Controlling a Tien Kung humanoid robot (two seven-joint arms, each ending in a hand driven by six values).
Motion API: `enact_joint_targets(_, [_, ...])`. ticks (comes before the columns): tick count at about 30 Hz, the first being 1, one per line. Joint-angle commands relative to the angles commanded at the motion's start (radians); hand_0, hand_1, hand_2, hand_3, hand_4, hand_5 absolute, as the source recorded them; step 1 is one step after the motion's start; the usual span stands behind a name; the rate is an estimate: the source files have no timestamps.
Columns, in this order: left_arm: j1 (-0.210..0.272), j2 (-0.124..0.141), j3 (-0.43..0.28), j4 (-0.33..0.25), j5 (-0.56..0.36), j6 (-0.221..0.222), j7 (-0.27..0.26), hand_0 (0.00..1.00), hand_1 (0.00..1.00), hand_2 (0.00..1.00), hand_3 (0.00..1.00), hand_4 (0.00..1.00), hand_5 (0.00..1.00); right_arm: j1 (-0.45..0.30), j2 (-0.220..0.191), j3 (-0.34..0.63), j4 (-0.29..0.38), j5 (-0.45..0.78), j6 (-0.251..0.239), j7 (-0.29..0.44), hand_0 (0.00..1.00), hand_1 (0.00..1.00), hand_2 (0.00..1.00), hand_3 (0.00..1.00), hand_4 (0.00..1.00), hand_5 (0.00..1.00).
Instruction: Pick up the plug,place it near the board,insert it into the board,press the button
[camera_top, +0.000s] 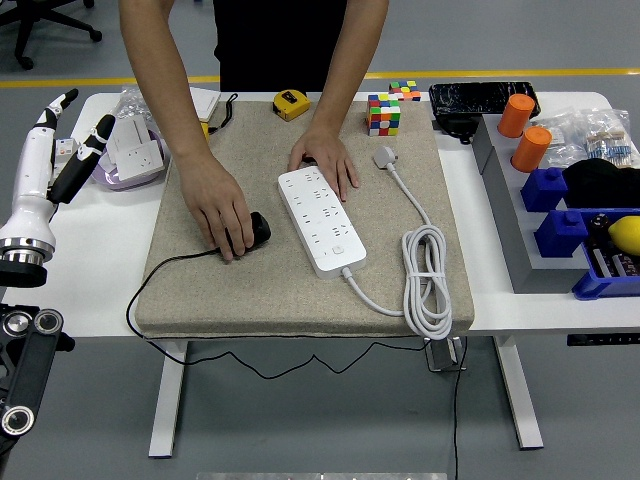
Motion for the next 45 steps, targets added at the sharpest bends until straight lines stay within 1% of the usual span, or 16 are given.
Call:
enact_joint_targets(5, [-0.004,-0.003,-0.005,0.037,-0.016,0.043,-0.057,0.998,0.998,0.998,0.97,0.998,0.998,0.015,-0.017,-0.127,0.009,0.124,-0.034,0.057,0.998,0.901,0.843,0.82,0.998,0.919])
enact_joint_targets(6, [-0.003,-0.008,-0.013,0.047,-0.019,0.053,-0.07,0.998,0.998,0.998,0.998,0.998,0.896,0.019,-0.019,-0.148,0.012,0.135,-0.041,0.061,0.998,0.92,0.853,0.856,0.998,0.919])
enact_joint_targets(7, [-0.003,-0.015,-0.021,0.059,-0.018,0.057,-0.078,0.998,0.998,0.998,0.998,0.998,0.896,0.022,-0.022,-0.17,0.013,0.145,-0.043,0.062,0.998,0.92,0.853,0.856,0.998,0.919])
enact_joint_targets(9, [-0.005,-0.028,-0.029,0.076,-0.024,0.055,-0.085,0.998,0.998,0.998,0.998,0.998,0.896,0.026,-0.025,-0.214,0.009,0.173,-0.033,0.06,0.998,0.92,0.853,0.856,0.998,0.919])
enact_joint_targets(11, [-0.006,-0.033,-0.017,0.08,-0.035,0.058,-0.094,0.998,0.998,0.998,0.998,0.998,0.896,0.024,-0.027,-0.255,0.002,0.197,-0.014,0.053,0.998,0.92,0.853,0.856,0.998,0.919])
enact_joint_targets(12, [-0.008,-0.035,-0.007,0.081,-0.033,0.059,-0.096,0.998,0.998,0.998,0.998,0.998,0.896,0.02,-0.028,-0.249,0.0,0.185,0.002,0.04,0.998,0.948,0.902,0.906,0.998,0.998])
enact_joint_targets(17, [-0.006,-0.037,0.043,0.091,-0.024,0.053,-0.089,0.998,0.998,0.998,0.998,0.998,0.896,0.021,-0.031,-0.084,0.0,-0.004,0.11,-0.08,0.998,0.948,0.902,0.906,0.998,0.998])
enact_joint_targets(18, [-0.005,-0.036,0.052,0.092,-0.019,0.052,-0.088,0.998,0.998,0.998,0.997,0.998,0.896,0.022,-0.032,-0.038,0.0,-0.049,0.127,-0.101,0.998,0.998,0.998,0.998,0.998,0.998])
enact_joint_targets(21, [-0.003,-0.032,0.061,0.094,-0.007,0.053,-0.084,0.998,0.998,0.998,0.997,0.998,0.896,0.026,-0.039,0.056,0.0,-0.173,0.148,-0.122,0.998,0.998,0.998,0.998,0.998,0.998])
enact_joint_targets(23, [-0.005,-0.024,0.071,0.104,-0.004,0.049,-0.082,0.998,0.998,0.998,0.997,0.998,0.896,0.022,-0.043,0.063,0.0,-0.244,0.152,-0.123,0.998,0.998,0.998,0.998,0.998,0.998])
enact_joint_targets(27, [-0.015,-0.029,0.075,0.13,0.015,0.047,-0.081,0.998,0.998,0.998,0.998,0.998,0.883,-0.002,-0.042,0.06,0.0,-0.24,0.139,-0.112,0.998,0.998,0.998,0.998,0.998,0.998])
enact_joint_targets(31, [-0.044,-0.035,0.077,0.171,0.031,0.049,-0.086,0.998,0.998,0.998,0.998,0.998,0.874,-0.035,-0.043,0.021,0.0,-0.183,0.124,-0.092,0.998,0.998,0.998,0.998,0.998,0.998])
enact_joint_targets(34, [-0.066,-0.022,0.077,0.197,0.042,0.052,-0.086,0.998,0.998,0.998,0.998,0.998,0.874,-0.044,-0.043,-0.022,0.0,-0.12,0.116,-0.077,0.998,0.998,0.998,0.998,0.998,0.998])
enact_joint_targets(38, [-0.074,-0.017,0.072,0.211,0.052,0.05,-0.086,0.998,0.998,0.998,0.998,0.998,0.871,-0.038,-0.039,-0.015,0.0,-0.12,0.117,-0.081,0.998,0.998,0.995,0.998,0.998,0.998])
enact_joint_targets(42, [-0.084,-0.001,0.077,0.223,0.056,0.046,-0.087,0.998,0.998,0.998,0.998,0.998,0.869,-0.031,-0.03,-0.07,0.0,-0.069,0.117,-0.067,0.998,0.998,0.99,0.998,0.998,0.998])
enact_joint_targets(45, [-0.097,0.014,0.093,0.226,0.047,0.05,-0.094,0.998,0.998,0.998,0.998,0.998,0.869,-0.027,-0.023,-0.076,0.0,-0.063,0.119,-0.068,0.998,0.998,0.99,0.998,0.998,0.998])
